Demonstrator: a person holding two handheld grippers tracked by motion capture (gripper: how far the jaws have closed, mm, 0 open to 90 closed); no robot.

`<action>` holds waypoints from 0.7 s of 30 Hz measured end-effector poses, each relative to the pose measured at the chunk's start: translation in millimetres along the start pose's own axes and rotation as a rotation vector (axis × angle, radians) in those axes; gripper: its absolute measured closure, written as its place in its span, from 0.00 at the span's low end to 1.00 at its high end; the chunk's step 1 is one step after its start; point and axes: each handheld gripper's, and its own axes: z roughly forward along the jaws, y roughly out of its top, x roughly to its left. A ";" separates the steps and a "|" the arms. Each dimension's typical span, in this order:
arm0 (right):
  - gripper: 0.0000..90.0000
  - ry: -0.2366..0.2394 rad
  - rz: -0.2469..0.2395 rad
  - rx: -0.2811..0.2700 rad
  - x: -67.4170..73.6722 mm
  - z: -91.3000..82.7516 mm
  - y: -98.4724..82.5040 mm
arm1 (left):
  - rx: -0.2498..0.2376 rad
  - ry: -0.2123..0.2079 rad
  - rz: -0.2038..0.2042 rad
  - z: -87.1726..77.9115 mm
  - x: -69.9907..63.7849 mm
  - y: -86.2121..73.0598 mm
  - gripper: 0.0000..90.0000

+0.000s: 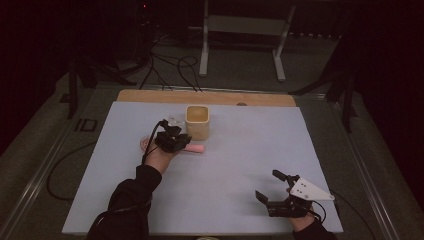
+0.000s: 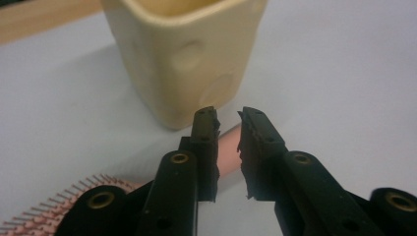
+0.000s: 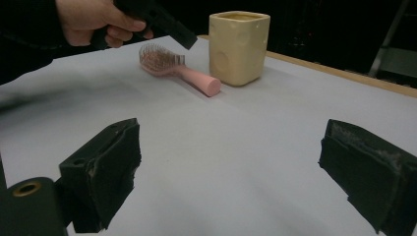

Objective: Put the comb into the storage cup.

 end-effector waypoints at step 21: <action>0.09 0.008 0.001 0.003 -0.4 0.9 -0.9 | 0.101 0.057 -0.103 28.6 13.6 -2.6 1.00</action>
